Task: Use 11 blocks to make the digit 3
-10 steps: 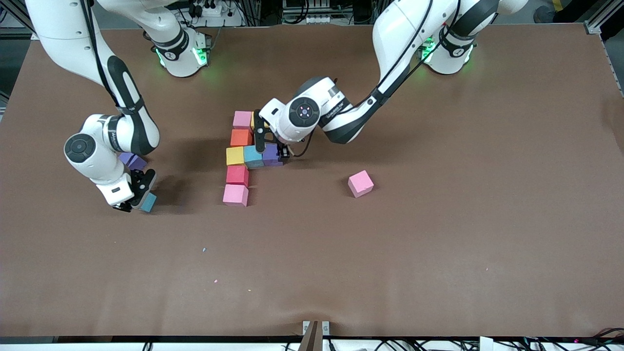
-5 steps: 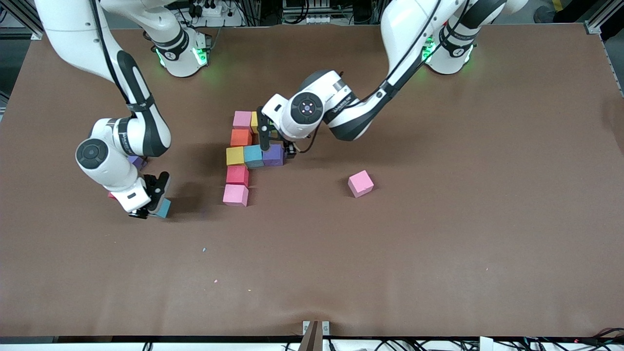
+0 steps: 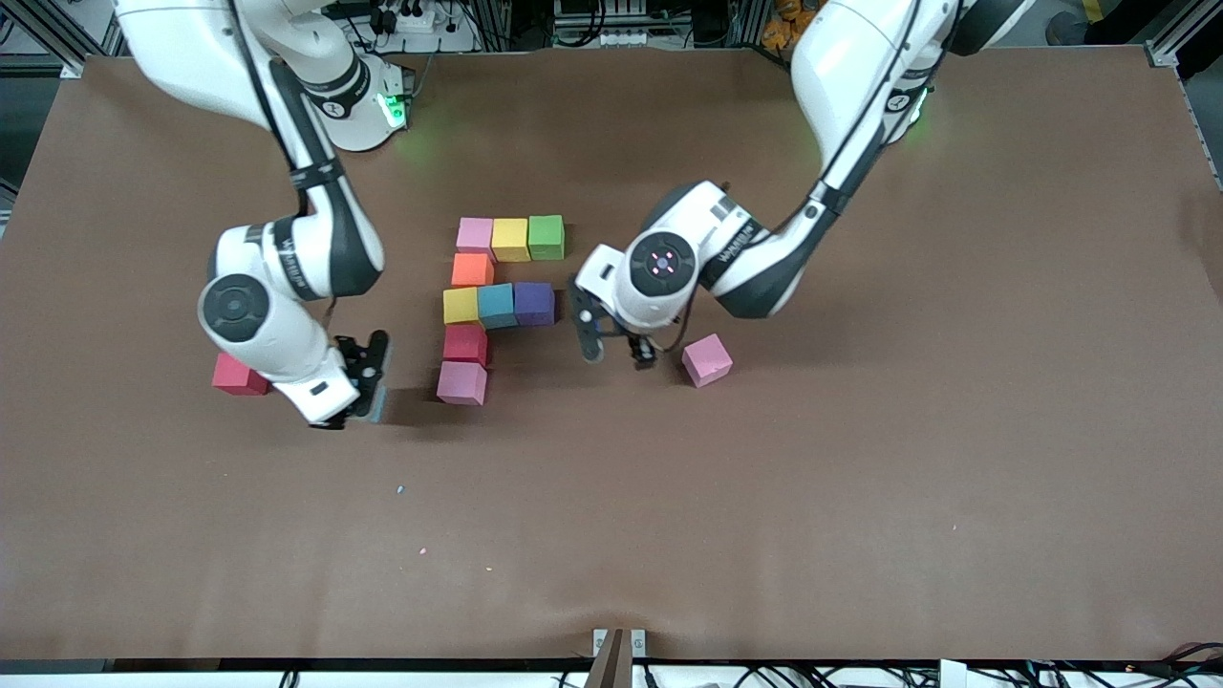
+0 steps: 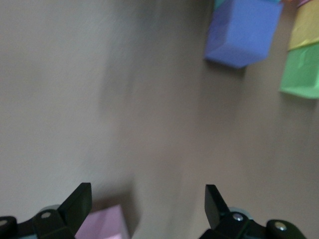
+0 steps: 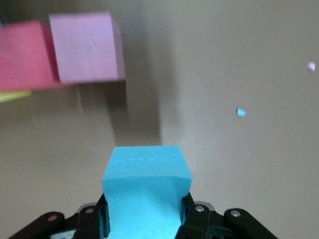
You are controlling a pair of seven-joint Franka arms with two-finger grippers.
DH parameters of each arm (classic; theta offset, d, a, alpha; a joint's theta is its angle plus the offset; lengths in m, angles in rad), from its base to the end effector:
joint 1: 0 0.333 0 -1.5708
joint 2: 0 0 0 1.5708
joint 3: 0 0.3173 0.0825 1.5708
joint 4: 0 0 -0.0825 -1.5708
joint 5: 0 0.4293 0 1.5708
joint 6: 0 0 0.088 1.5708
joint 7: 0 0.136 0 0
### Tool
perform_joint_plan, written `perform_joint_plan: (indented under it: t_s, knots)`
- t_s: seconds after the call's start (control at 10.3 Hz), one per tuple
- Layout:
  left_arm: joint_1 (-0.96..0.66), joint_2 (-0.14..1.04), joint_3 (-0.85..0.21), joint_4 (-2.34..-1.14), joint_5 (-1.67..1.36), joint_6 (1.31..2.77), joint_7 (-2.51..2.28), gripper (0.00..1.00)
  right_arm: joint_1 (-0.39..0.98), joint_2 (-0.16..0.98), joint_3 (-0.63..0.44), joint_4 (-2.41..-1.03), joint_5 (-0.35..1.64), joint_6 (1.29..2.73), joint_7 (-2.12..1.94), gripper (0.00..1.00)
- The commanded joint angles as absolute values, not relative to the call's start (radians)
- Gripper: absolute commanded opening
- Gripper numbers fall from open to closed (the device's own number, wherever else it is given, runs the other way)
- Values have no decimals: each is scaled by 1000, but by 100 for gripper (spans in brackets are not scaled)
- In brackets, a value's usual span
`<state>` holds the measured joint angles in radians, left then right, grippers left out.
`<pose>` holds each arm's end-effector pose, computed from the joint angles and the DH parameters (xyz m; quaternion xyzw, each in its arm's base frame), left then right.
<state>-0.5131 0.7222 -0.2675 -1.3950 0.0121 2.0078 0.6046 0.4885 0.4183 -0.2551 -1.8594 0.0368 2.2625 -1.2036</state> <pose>0.5595 -0.5085 0.2341 0.7821 -0.6160 -0.0498 0.0796 0.6516 0.1620 0.2444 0.7531 0.6569 -0.0178 0.0326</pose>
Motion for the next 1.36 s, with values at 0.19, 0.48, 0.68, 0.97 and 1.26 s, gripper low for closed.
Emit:
perform_joint_plan:
  t_s: [0.19, 0.48, 0.68, 0.97, 1.26]
  knots:
    - [-453, 684, -261, -1423, 102, 1893, 471, 100, 641, 494, -258, -1648, 41, 2062, -1031, 17]
    - [-437, 670, -262, -1434, 103, 1737, 451, 100, 736, 598, -258, -1519, 69, 2010, -925, 17]
    - [-404, 650, -268, -1483, 84, 1747, 381, 100, 752, 646, -258, -1500, 69, 2020, -931, 17]
    - [-399, 647, -268, -1610, 89, 1960, 365, 100, 753, 682, -258, -1500, 68, 2075, -939, 17]
    - [-376, 652, -270, -1670, 94, 2056, 377, 100, 753, 704, -258, -1506, 69, 2126, -942, 17]
